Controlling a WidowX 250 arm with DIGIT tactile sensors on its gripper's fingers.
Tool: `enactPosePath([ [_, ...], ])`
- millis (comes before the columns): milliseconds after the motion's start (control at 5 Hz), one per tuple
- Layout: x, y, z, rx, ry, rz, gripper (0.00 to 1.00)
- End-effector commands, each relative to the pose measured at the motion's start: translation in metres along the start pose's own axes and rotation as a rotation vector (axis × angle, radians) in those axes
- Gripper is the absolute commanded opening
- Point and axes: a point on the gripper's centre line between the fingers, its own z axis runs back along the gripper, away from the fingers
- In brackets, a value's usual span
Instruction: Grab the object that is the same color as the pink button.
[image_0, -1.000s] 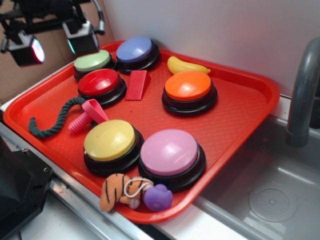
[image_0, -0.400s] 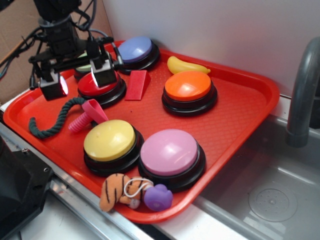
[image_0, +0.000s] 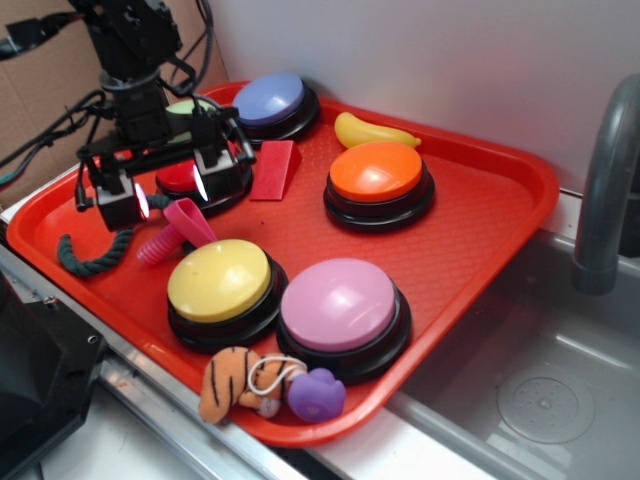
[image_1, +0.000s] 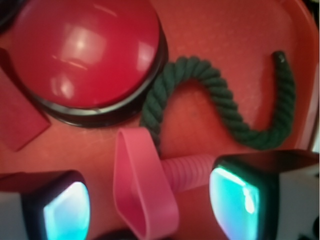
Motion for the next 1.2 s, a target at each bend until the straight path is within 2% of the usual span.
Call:
enactPosePath([
  [0, 0.001, 0.001, -0.004, -0.003, -0.019, 0.037, 0.0],
  [600, 0.002, 0.0, 0.004, -0.03, -0.015, 0.029, 0.0],
  [1000, 0.007, -0.005, 0.042, -0.039, -0.048, -0.234, 0.0],
])
